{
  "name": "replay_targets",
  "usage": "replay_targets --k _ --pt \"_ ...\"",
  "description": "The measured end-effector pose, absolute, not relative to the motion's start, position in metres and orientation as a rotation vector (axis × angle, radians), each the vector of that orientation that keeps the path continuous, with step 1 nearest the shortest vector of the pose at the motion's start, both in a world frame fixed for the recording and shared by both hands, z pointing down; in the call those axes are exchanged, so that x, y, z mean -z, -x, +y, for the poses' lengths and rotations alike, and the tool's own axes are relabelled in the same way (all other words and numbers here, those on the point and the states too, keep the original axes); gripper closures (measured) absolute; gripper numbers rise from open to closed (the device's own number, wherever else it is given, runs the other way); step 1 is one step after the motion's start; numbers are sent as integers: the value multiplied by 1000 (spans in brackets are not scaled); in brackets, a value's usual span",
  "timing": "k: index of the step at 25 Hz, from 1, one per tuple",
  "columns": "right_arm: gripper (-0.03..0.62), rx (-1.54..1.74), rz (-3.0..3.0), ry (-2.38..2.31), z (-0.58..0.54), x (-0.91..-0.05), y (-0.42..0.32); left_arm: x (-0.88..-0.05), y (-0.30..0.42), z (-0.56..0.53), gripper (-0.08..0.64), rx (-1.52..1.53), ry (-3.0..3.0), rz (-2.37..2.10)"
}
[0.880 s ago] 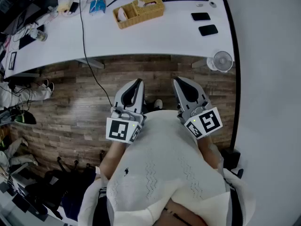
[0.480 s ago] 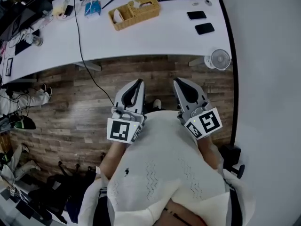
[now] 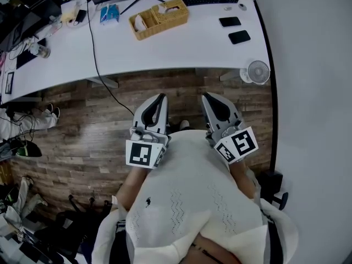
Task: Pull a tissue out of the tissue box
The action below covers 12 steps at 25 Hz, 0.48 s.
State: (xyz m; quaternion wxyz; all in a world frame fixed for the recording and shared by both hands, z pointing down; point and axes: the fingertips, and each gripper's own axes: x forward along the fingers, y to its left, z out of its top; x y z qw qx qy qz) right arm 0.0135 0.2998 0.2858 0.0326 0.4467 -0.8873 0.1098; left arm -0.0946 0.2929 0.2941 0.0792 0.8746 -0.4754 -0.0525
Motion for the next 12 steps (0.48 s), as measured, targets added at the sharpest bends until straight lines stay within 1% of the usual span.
replay_targets --k 12 --pt "592 -248 -2722 -1363 287 -294 29 -304 131 278 541 141 -2597 -1435"
